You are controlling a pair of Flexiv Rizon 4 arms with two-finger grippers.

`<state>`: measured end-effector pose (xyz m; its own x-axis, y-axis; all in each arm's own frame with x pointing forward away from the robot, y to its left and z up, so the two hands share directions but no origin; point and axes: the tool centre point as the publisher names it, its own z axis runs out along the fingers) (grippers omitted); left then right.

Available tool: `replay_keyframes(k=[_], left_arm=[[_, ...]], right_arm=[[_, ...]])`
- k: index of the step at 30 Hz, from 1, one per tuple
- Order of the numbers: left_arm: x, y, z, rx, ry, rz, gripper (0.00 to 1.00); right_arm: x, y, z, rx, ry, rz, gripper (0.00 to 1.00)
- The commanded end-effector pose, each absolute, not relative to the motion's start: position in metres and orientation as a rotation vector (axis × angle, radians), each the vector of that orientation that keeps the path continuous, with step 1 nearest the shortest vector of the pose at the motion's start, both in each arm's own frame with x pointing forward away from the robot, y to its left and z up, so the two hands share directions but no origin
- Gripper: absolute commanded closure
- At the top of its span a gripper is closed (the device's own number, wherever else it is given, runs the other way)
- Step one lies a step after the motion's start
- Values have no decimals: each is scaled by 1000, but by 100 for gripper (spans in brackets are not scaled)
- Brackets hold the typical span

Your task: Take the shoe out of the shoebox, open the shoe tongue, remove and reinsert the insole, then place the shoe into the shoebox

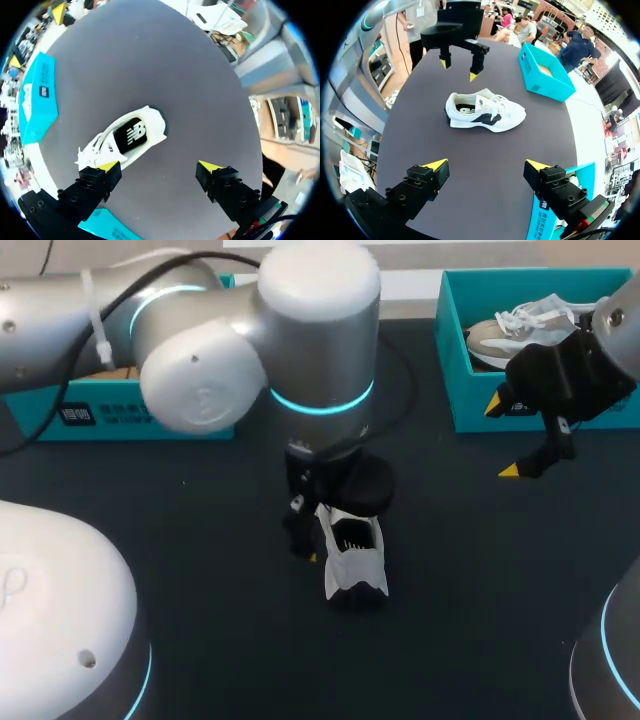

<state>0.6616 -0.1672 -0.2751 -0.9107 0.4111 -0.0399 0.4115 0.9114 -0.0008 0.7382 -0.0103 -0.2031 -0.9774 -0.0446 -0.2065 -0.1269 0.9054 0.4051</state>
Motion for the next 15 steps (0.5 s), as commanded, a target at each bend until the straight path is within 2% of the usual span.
replay_keyframes(k=[1, 15], left_arm=[[657, -183, -287, -211, 3016, -82, 0], [641, -216, -321, -289, 2999, -72, 0]], right_arm=[[739, -9, -204, -131, 2879, 627, 0], [739, -9, -204, -131, 2879, 627, 0]])
